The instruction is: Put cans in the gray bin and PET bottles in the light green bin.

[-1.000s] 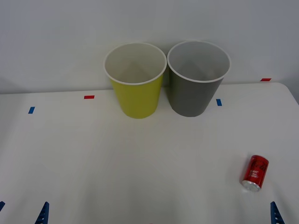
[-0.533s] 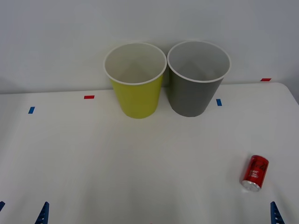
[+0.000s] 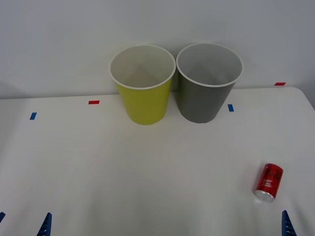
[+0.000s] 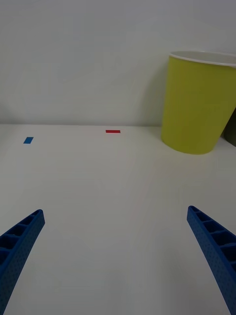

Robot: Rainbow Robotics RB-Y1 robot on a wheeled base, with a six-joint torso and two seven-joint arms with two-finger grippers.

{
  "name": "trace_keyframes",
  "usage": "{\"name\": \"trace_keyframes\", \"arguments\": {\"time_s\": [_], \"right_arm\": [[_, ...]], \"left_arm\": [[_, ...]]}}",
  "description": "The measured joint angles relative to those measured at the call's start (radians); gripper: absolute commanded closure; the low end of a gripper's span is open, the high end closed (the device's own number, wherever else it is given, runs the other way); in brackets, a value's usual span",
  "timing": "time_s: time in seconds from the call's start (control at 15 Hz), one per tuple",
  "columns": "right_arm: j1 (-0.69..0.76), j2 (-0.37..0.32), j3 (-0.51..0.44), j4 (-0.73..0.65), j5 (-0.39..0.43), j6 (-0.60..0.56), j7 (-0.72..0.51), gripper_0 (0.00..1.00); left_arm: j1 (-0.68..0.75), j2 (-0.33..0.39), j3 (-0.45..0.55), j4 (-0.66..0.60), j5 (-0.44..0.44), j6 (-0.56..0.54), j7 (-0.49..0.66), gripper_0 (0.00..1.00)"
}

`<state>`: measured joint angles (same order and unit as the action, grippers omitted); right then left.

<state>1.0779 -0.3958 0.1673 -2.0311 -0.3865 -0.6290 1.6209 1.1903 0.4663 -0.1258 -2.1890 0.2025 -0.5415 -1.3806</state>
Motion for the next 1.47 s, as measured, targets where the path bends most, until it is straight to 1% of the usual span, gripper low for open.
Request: {"name": "trace_keyframes", "arguments": {"time_s": [0.27, 0.4, 0.53, 0.67, 0.73, 0.87, 1.13, 1.27, 1.47], "right_arm": [[0.005, 0.008, -0.002, -0.024, -0.008, 0.039, 0.0, 0.0], [0.005, 0.014, -0.01, -0.054, -0.018, 0.104, -0.002, 0.0], [0.002, 0.026, -0.033, -0.117, -0.04, 0.223, -0.003, 0.0], [-0.007, 0.035, -0.065, -0.168, -0.104, 0.322, -0.001, 0.0], [-0.011, 0.04, -0.084, -0.186, -0.115, 0.365, 0.0, 0.0], [-0.016, 0.058, -0.126, -0.231, -0.124, 0.494, -0.004, 0.0], [-0.071, 0.13, -0.217, -0.325, -0.145, 0.753, -0.033, 0.0], [-0.137, 0.159, -0.259, -0.346, -0.15, 0.869, -0.076, 0.0], [-0.204, 0.164, -0.29, -0.377, -0.14, 1.019, -0.19, 0.0]], "left_arm": [[0.0, 0.0, 0.0, 0.0, 0.0, 0.0, 0.0, 0.0], [0.0, 0.0, 0.0, 0.0, 0.0, 0.0, 0.0, 0.0], [0.0, 0.0, 0.0, 0.0, 0.0, 0.0, 0.0, 0.0], [0.0, 0.0, 0.0, 0.0, 0.0, 0.0, 0.0, 0.0], [0.0, 0.0, 0.0, 0.0, 0.0, 0.0, 0.0, 0.0], [0.0, 0.0, 0.0, 0.0, 0.0, 0.0, 0.0, 0.0], [0.0, 0.0, 0.0, 0.0, 0.0, 0.0, 0.0, 0.0], [0.0, 0.0, 0.0, 0.0, 0.0, 0.0, 0.0, 0.0], [0.0, 0.0, 0.0, 0.0, 0.0, 0.0, 0.0, 0.0]]}}
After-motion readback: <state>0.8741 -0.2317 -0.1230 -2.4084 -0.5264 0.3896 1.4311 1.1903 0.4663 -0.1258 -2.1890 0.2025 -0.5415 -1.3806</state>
